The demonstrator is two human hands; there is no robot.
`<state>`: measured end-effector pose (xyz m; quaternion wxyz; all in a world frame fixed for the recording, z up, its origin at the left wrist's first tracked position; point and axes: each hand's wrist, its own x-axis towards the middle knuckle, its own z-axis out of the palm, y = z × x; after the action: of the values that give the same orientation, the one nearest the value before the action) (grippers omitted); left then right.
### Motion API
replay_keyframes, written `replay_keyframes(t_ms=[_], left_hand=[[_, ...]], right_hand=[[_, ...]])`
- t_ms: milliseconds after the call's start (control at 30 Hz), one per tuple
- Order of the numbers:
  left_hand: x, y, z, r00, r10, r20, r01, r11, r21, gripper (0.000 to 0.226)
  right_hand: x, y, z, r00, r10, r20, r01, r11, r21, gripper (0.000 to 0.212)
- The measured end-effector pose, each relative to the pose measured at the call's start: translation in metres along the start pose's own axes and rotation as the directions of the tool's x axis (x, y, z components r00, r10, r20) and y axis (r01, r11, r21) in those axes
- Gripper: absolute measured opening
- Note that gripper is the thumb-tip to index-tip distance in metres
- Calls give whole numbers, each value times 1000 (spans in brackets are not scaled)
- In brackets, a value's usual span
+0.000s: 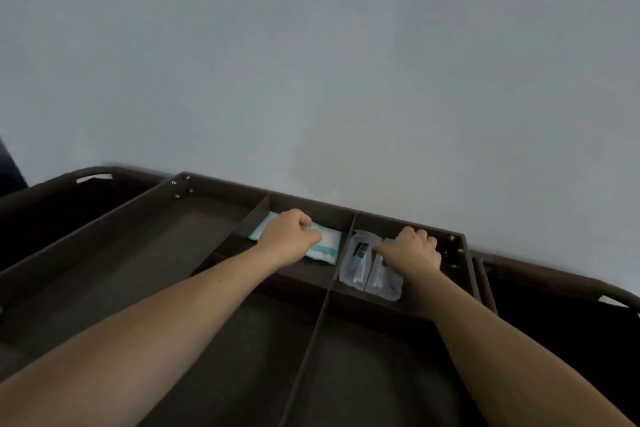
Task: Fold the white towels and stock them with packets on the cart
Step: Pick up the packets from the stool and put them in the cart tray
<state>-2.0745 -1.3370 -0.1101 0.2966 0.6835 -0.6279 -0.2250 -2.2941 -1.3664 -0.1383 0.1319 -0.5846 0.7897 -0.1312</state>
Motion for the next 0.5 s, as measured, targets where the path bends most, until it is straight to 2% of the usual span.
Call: replay_keyframes(t_ms=[200, 300, 500], left_hand=[[-26, -36, -52, 999, -26, -37, 37, 940, 339, 53], [-48, -67, -87, 993, -30, -113, 70, 927, 369, 52], [-101, -167, -175, 960, -127, -248, 216, 903, 371, 68]], right_hand=[[-32, -68, 2, 969, -239, 64, 243, 968, -69, 72], [-57, -114, 7, 922, -378, 86, 384, 921, -68, 76], [-138, -233, 41, 803, -578, 146, 590, 805, -56, 81]])
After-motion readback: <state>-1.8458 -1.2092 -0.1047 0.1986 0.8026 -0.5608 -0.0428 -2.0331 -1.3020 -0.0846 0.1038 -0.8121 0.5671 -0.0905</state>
